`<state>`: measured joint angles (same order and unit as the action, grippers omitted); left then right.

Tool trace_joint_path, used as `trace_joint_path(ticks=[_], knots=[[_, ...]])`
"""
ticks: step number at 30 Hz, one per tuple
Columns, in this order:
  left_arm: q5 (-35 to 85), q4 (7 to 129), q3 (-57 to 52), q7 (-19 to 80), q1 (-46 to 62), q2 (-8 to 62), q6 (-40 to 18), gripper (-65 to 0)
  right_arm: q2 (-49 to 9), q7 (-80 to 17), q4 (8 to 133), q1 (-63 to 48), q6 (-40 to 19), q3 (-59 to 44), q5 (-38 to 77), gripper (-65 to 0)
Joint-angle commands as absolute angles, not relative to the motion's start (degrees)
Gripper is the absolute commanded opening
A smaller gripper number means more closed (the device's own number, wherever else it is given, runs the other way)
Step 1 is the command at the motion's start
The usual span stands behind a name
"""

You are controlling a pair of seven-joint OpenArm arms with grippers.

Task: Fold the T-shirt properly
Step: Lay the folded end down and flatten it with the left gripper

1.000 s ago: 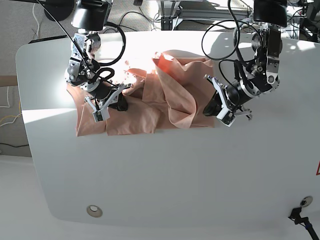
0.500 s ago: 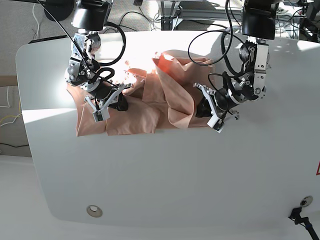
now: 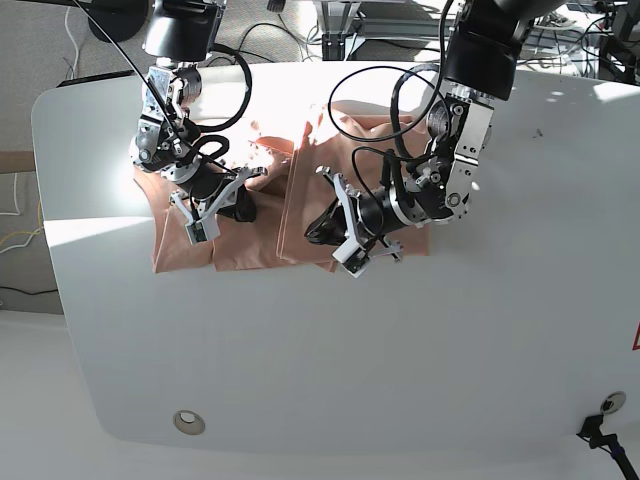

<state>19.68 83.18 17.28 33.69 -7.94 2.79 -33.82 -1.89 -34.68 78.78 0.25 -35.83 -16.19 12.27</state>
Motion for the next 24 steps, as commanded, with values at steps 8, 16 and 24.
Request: trace_joint_path(ticks=[8,16,24], knots=[[20.8,96.6,4.3,32.2,-2.1,8.7,-34.2,-65.0,-2.1,-37.8,78.9,0.4,-35.3,-16.0,10.0,-65.0],[21.0,90.9,0.7,32.2,2.9,12.5,-40.0,-57.1,-2.1,-37.8,78.9,0.6,-35.3,-16.0,10.0,-65.0],[20.8,76.3,-0.7,32.1,0.4,12.2,-40.0,-63.0,-2.1,-38.0,85.9,0.5,-35.3,-16.0,10.0,-65.0]])
